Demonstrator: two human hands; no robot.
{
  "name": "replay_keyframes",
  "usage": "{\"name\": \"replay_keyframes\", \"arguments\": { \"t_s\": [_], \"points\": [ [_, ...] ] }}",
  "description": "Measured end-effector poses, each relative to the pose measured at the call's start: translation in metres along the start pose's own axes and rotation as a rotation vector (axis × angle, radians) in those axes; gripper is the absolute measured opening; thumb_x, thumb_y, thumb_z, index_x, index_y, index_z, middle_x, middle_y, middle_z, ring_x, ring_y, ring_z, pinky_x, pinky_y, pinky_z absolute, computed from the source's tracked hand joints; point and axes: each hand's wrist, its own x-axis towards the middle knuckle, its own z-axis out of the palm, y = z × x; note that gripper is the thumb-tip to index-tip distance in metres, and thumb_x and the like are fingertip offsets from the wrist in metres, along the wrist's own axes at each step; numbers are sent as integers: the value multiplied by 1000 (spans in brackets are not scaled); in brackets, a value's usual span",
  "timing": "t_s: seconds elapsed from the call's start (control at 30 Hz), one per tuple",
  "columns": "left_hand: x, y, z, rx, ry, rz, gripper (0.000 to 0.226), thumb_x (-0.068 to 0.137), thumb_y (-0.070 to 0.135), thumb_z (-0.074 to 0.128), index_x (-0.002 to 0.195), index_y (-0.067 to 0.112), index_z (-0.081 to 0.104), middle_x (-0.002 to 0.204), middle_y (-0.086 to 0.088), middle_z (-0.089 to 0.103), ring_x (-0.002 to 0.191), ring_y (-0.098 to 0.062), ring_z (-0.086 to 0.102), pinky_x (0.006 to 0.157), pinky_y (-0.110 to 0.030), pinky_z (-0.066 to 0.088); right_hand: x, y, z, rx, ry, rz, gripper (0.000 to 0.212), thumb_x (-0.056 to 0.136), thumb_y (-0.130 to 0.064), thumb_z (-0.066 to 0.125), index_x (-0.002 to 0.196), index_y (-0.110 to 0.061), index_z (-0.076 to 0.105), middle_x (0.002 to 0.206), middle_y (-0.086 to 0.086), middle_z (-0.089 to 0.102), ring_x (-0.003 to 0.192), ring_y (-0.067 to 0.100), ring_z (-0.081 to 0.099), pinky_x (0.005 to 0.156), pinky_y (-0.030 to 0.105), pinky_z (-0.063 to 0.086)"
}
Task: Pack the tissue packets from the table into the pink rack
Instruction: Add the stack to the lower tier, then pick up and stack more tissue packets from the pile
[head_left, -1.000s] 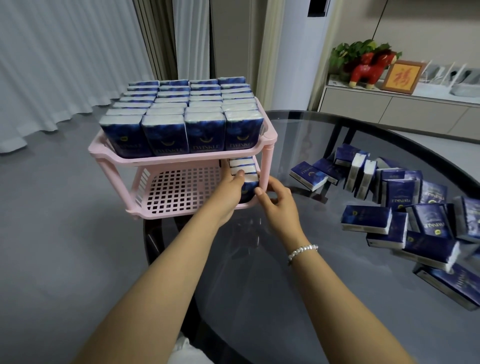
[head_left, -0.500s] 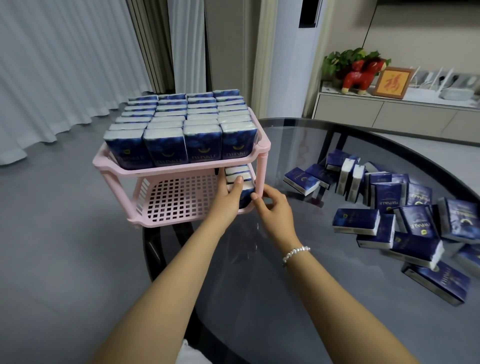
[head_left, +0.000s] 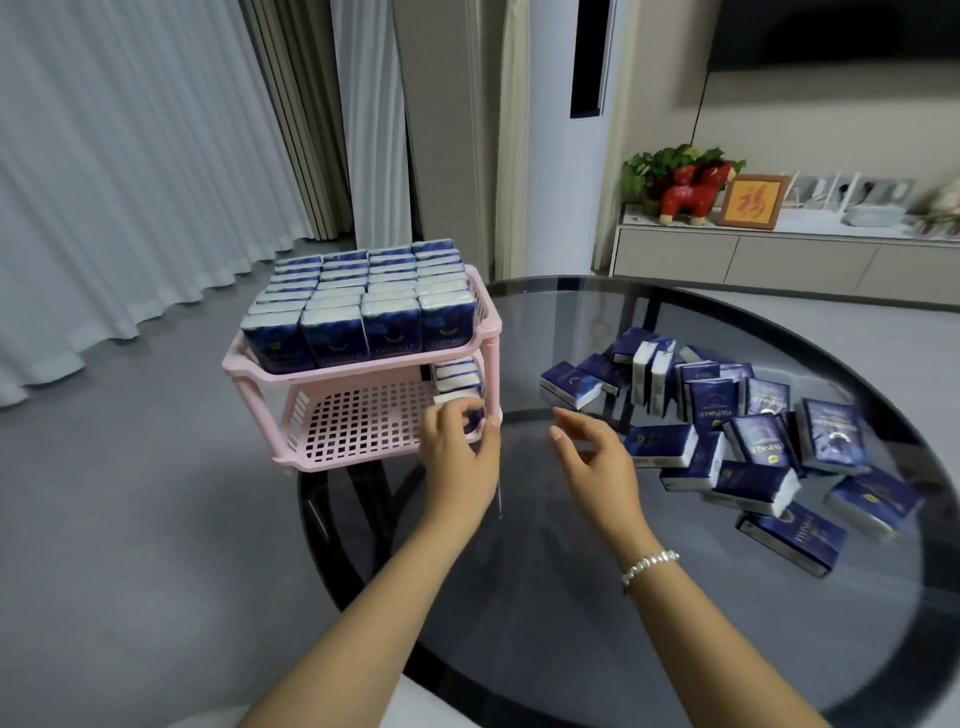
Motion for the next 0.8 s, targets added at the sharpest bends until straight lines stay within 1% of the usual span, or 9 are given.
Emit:
{"name": "replay_keyframes", "arguments": {
  "t_s": [0.1, 0.23, 0.33, 0.43, 0.53, 0.63, 0.7, 0.77, 0.8],
  "points": [
    [-14, 18, 15, -57, -95, -26, 16, 90, 19, 59, 106, 17, 58, 100, 20, 40, 102, -19, 55, 96, -43, 45, -8, 1, -31, -80, 61, -37, 23, 90, -22, 60, 113, -22, 63, 105, -9, 59, 99, 9, 57, 79, 16, 45],
    [-27, 34, 50, -85, -203, -100, 12, 92, 23, 56, 103, 21, 57, 106, 7, 48, 99, -12, 56, 95, -35, 46, -14, 6, -71, -235, 187, -69, 24, 88, -16, 61, 112, -13, 65, 94, -5, 56, 87, 12, 58, 86, 31, 50],
    [-35, 45, 78, -100, -328, -194, 12, 95, 29, 52, 105, 24, 54, 110, 5, 52, 97, -7, 54, 80, -20, 42, -15, 13, -95, -360, 291, -52, 26, 89, -15, 60, 114, -12, 64, 93, -3, 52, 95, 21, 54, 85, 30, 45],
    [-40, 51, 103, -126, -431, -281, 30, 97, 31, 48, 123, 19, 53, 121, 3, 54, 113, -11, 53, 82, -18, 39, -12, 21, -114, -464, 323, 33, 34, 88, -22, 61, 121, -13, 60, 110, 6, 54, 111, 23, 44, 88, 23, 34],
    [-41, 54, 122, -142, -514, -326, 43, 99, 29, 44, 140, 14, 42, 142, -3, 45, 128, -15, 46, 90, -18, 33, -7, 29, -126, -590, 265, 139, 47, 89, -36, 57, 131, -17, 52, 125, 9, 50, 118, 26, 38, 98, 33, 34],
    [-36, 54, 133, -144, -541, -352, 48, 100, 32, 42, 145, 17, 35, 148, -4, 40, 133, -17, 42, 93, -20, 31, -4, 37, -129, -729, 189, 193, 50, 92, -44, 48, 136, -21, 46, 131, 6, 52, 121, 28, 38, 100, 38, 30],
    [-31, 53, 138, -159, -543, -367, 48, 100, 32, 43, 144, 17, 36, 148, -3, 41, 134, -18, 41, 96, -21, 31, -1, 37, -126, -777, 143, 211, 46, 94, -47, 42, 130, -21, 52, 124, 2, 59, 119, 28, 40, 95, 38, 30],
    [-27, 51, 140, -182, -549, -383, 46, 99, 30, 46, 142, 15, 41, 145, -3, 45, 132, -17, 43, 97, -22, 32, 4, 34, -121, -759, 136, 227, 39, 93, -50, 41, 104, -19, 62, 102, -1, 67, 112, 28, 44, 86, 36, 28],
    [-27, 50, 140, -191, -551, -387, 45, 98, 29, 47, 140, 14, 43, 143, -4, 47, 130, -17, 45, 97, -22, 34, 6, 32, -119, -744, 137, 237, 40, 92, -53, 41, 93, -18, 62, 91, -2, 67, 109, 28, 45, 84, 36, 27]
  ]
}}
